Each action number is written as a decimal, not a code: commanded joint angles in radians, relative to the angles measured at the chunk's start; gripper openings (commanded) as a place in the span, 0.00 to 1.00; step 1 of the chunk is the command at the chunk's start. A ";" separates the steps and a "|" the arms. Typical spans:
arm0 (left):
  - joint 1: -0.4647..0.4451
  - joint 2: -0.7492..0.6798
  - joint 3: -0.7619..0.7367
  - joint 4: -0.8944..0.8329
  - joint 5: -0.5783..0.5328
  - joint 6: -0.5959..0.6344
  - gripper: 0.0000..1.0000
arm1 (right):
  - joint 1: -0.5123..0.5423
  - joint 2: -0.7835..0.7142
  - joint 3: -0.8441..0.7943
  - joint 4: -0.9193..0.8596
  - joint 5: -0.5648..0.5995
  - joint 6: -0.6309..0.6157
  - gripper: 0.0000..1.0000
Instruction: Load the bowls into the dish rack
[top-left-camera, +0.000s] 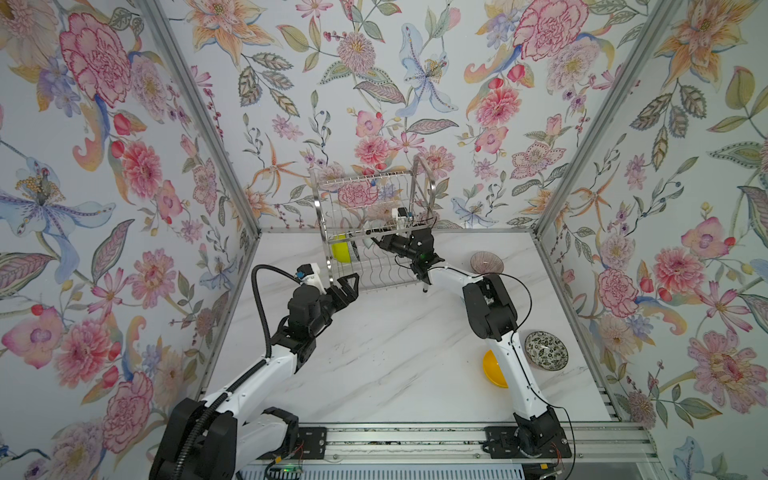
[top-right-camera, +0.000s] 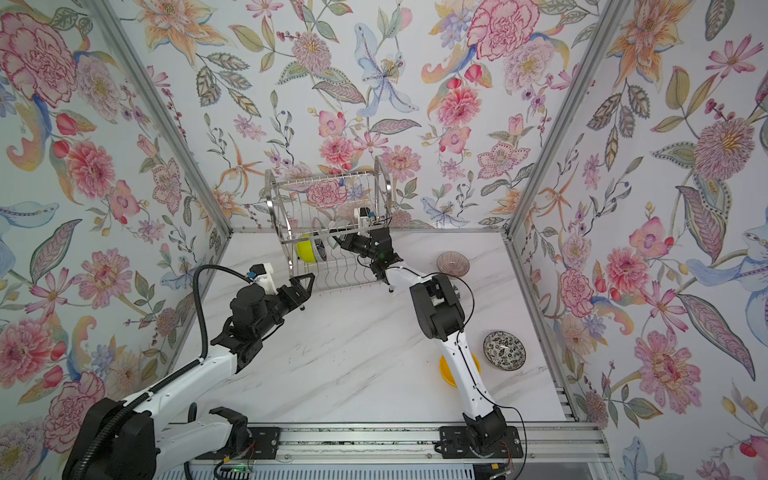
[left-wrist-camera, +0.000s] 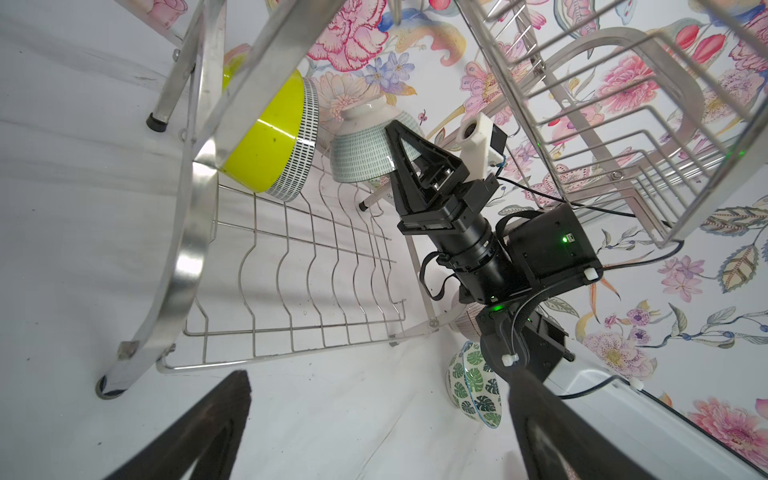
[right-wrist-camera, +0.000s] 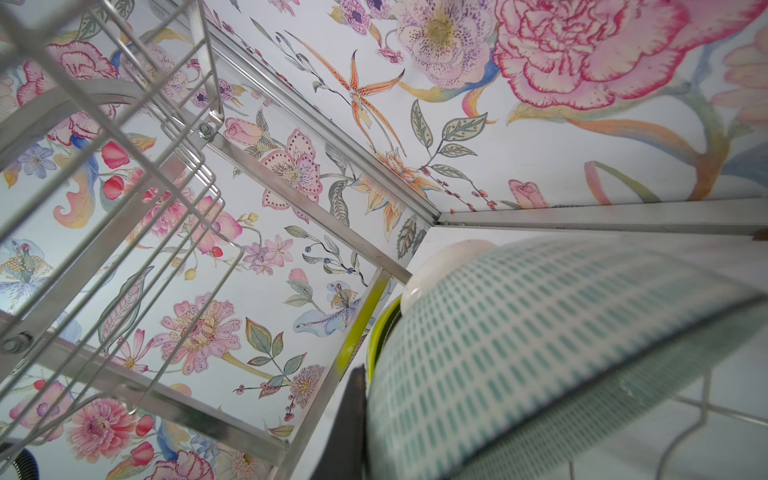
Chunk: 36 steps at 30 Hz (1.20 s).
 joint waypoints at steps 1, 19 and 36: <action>0.015 0.011 -0.003 0.007 0.031 -0.013 0.99 | 0.030 0.035 0.026 0.024 -0.003 0.020 0.00; 0.030 0.073 -0.018 0.060 0.063 -0.029 0.99 | 0.065 0.015 -0.106 0.128 0.026 0.050 0.00; 0.045 0.024 -0.043 0.030 0.086 -0.046 0.99 | 0.114 -0.114 -0.282 0.179 0.114 -0.014 0.00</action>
